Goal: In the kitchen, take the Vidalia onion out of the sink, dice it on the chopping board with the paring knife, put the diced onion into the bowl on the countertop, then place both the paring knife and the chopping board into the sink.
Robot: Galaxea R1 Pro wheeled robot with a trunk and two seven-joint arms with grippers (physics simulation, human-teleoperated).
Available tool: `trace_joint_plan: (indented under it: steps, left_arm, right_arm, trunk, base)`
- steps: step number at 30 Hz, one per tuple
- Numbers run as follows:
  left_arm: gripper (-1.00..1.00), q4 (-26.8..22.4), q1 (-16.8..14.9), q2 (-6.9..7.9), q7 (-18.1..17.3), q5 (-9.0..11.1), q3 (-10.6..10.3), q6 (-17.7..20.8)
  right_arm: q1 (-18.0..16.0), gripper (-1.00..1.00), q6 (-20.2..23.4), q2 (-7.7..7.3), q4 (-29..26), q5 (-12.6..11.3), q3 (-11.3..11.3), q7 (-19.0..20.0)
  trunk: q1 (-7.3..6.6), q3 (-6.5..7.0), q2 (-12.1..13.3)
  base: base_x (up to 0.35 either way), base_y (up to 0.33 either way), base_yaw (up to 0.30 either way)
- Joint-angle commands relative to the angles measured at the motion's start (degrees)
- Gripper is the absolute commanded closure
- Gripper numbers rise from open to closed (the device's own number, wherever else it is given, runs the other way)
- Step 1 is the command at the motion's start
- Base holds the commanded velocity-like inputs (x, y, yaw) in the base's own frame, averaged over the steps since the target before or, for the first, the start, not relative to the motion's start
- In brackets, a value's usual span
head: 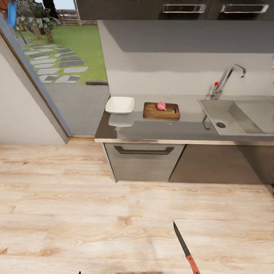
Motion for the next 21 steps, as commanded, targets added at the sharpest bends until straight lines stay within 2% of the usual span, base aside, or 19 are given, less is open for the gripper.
trace_joint_plan:
  steps: [1, 21]
  left_arm:
    - [-1.0, 0.2, -0.1, 0.01, -0.1, 0.2, 0.0, -0.3]
    - [-1.0, 0.2, -0.1, -0.15, 0.0, 0.2, 0.0, -0.4]
  right_arm:
    - [0.0, 1.0, -0.2, 0.05, 0.1, -0.5, 0.5, -0.2]
    - [0.0, 1.0, -0.2, 0.11, 0.1, -0.5, 0.5, -0.2]
  trunk:
    - [0.03, 0.01, -0.1]
    - [0.03, 1.76, -0.1]
  base:
    - [0.0, 0.0, -0.122]
    - [0.0, 0.0, -0.083]
